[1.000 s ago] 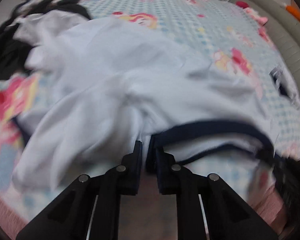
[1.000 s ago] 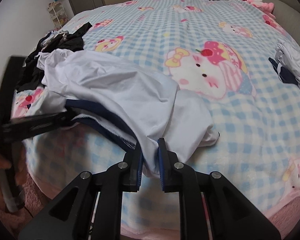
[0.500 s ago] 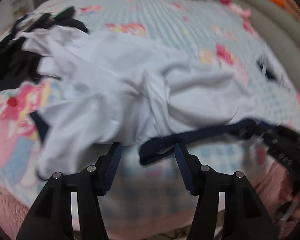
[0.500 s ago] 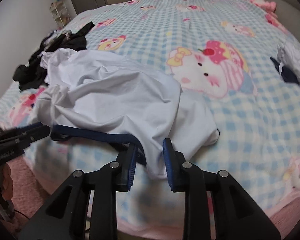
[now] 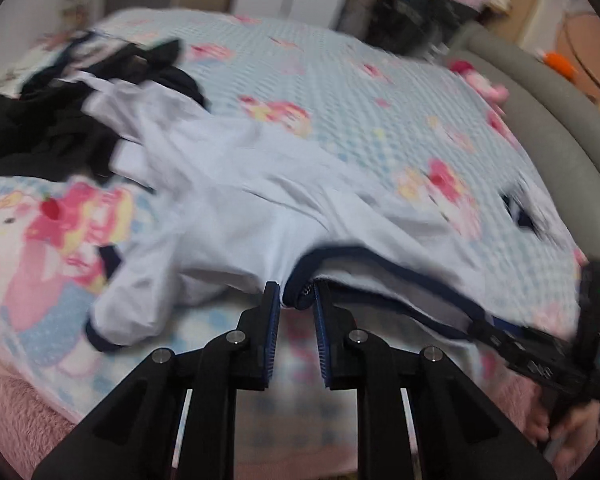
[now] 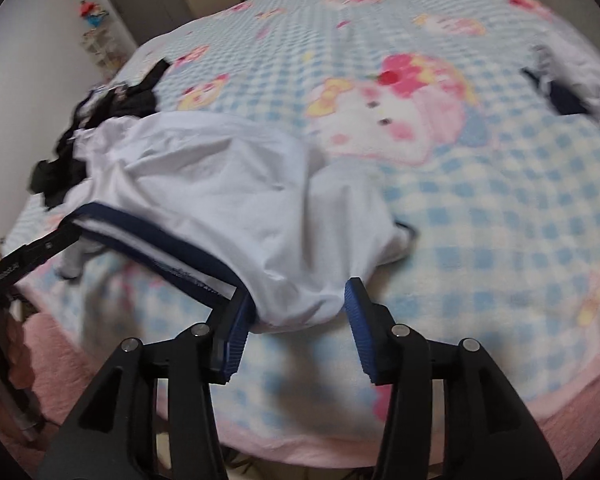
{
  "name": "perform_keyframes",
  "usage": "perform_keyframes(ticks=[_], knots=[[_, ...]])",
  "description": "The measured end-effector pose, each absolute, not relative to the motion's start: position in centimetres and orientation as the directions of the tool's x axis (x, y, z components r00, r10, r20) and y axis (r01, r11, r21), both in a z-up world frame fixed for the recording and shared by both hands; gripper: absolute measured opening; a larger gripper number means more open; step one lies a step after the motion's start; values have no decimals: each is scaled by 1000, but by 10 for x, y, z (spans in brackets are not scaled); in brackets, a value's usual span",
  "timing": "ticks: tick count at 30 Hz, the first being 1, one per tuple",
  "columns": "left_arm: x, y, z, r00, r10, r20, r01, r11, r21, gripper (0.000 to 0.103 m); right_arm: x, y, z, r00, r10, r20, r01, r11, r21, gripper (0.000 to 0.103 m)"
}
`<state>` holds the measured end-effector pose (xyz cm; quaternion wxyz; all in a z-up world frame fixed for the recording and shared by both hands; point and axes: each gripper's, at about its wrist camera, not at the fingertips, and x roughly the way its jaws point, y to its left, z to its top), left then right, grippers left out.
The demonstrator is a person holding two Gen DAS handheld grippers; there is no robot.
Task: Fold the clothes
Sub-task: 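Lift the white shirt by its hem with both grippers and shake it out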
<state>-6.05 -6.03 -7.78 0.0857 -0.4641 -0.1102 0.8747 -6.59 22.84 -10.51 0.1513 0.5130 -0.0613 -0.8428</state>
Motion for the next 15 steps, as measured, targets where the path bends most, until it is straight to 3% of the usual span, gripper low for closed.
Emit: perform_keyframes(ticks=[2, 4, 6, 7, 8, 9, 10, 12, 15], knots=[[-69, -51, -91, -533, 207, -820, -65, -977, -204, 29, -67, 216, -112, -393, -344, -852, 229, -935, 272, 46], [-81, -39, -106, -511, 147, -847, -79, -989, -124, 30, -76, 208, -111, -389, -334, -859, 250, -935, 250, 46], [-93, -37, -120, -469, 147, -871, -60, -989, -134, 29, -90, 204, -105, -403, -309, -862, 263, -941, 214, 48], [-99, -36, -127, -448, 147, -882, -50, -989, -140, 21, -97, 202, -102, -409, -296, -863, 269, -943, 196, 48], [-104, -37, -124, -447, 159, -881, -45, -987, -155, 14, -104, 200, -99, -416, -284, -864, 275, -945, 178, 45], [-109, -37, -120, -446, 169, -879, -41, -985, -169, 13, -110, 198, -96, -423, -272, -865, 280, -946, 160, 28], [-122, -33, -104, -466, 168, -869, -61, -986, -158, 12, -117, 196, -93, -430, -259, -865, 286, -948, 142, 10], [-151, -22, -69, -506, 165, -847, -100, -986, -133, 12, -131, 192, -87, -444, -235, -865, 296, -949, 106, 7], [-214, -7, 33, -618, 171, -767, -144, -984, -103, 11, -141, 192, -59, -507, -219, -834, 296, -953, 70, 6]])
